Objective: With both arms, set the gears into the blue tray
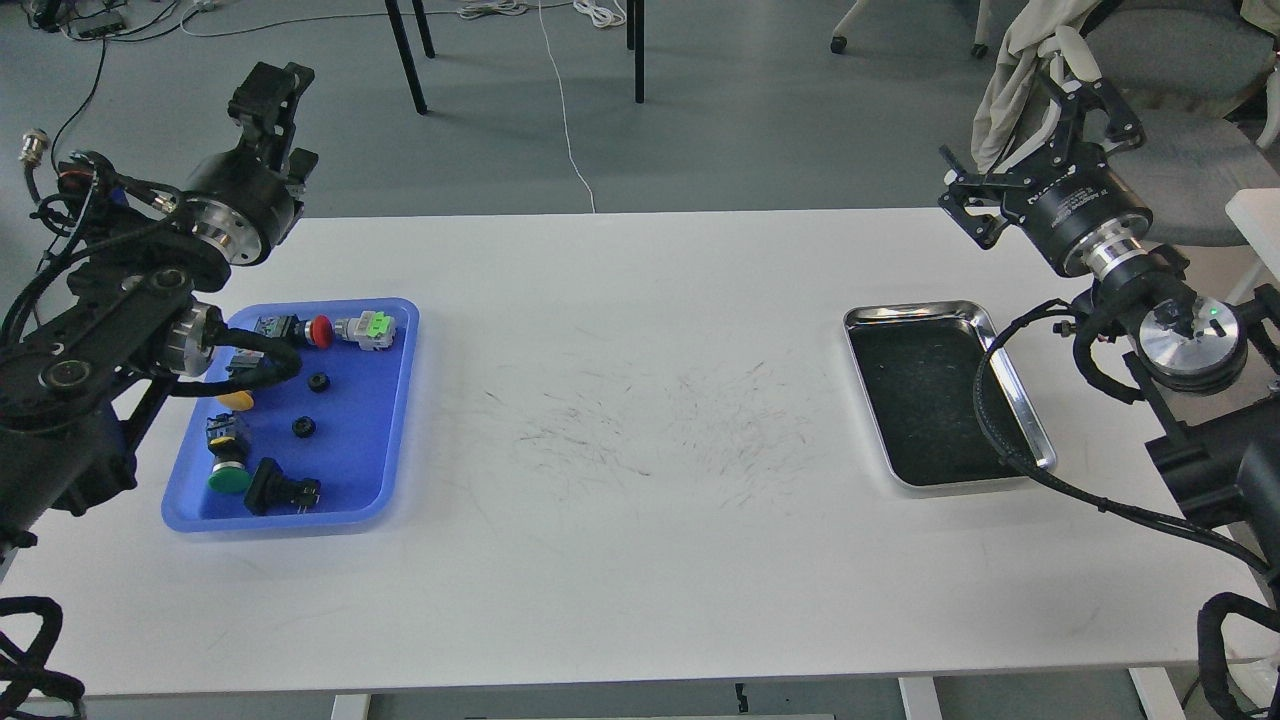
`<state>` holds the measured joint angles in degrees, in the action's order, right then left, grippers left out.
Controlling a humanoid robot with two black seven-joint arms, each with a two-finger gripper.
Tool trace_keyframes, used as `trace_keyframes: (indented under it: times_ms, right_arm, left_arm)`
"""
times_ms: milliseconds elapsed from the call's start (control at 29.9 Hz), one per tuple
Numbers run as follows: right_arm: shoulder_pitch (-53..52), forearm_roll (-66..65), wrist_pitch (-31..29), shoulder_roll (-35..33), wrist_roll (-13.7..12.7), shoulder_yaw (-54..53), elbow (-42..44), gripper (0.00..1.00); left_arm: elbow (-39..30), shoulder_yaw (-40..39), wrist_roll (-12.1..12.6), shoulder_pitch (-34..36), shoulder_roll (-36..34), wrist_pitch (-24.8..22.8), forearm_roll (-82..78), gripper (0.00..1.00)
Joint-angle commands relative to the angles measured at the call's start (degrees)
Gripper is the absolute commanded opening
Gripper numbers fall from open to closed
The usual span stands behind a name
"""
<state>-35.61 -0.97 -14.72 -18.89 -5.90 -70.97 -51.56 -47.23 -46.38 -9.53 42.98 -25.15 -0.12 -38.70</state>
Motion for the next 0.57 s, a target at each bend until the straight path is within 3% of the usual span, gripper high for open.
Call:
trace_keyframes:
  times_ms: [0, 100, 200, 535]
  right_arm:
    - [1.3, 0.2, 0.3, 0.3, 0.0, 0.0, 0.2, 0.99]
    - [3.7, 0.3, -0.1, 0.3, 0.0, -1.1, -0.3, 0.99]
    - [4.1, 0.3, -0.1, 0.3, 0.0, -1.2, -0.4, 0.99]
    - [5.1, 0.4, -0.6, 0.5, 0.0, -1.3, -0.7, 0.99]
  left_arm:
    - [9.0, 0.3, -4.4, 0.1, 2.6, -7.9, 10.1, 0.98]
    - [14.2, -0.3, -6.1, 0.4, 5.6, -16.8, 13.5, 0.98]
    - [16.9, -0.3, -6.5, 0.7, 6.4, -20.0, 16.5, 0.98]
    - [16.8, 0.3, -8.4, 3.0, 6.4, -20.4, 17.7, 0.98]
